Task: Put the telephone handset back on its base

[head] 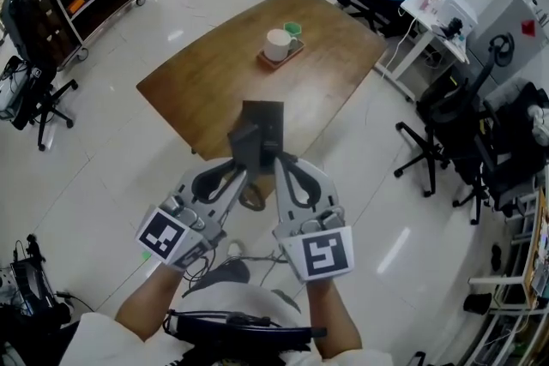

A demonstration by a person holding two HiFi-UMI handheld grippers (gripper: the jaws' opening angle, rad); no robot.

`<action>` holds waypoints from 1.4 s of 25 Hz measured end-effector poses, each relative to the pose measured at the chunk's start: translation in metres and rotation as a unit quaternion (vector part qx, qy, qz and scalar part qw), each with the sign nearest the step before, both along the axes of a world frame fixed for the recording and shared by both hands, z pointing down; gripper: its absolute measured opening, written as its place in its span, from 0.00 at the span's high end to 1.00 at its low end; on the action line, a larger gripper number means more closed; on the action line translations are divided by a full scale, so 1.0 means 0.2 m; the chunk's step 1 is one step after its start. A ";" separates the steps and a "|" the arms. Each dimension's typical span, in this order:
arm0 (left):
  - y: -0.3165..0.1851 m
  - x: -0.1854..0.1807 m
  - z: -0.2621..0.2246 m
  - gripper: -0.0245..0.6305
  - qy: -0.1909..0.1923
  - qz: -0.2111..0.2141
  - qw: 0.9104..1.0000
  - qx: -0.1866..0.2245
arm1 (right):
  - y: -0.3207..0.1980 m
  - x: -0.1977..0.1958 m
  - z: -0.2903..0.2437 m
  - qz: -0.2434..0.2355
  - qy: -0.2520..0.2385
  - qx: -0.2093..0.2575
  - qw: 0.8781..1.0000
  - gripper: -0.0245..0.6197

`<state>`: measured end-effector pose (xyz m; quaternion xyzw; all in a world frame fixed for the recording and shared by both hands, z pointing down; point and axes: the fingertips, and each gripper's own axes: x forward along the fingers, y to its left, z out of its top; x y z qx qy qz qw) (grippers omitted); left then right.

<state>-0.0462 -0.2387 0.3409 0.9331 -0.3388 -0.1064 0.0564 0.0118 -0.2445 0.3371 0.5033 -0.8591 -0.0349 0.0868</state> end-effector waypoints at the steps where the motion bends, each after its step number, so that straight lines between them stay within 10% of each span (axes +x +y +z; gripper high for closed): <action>1: -0.01 0.00 0.01 0.87 -0.002 0.003 1.000 0.000 | -0.01 0.00 0.00 0.003 0.000 -0.001 1.000 0.96; 35: -0.63 0.06 0.82 0.87 0.044 0.105 0.966 -0.234 | -0.24 0.07 0.26 0.000 -0.019 -0.055 0.998 0.96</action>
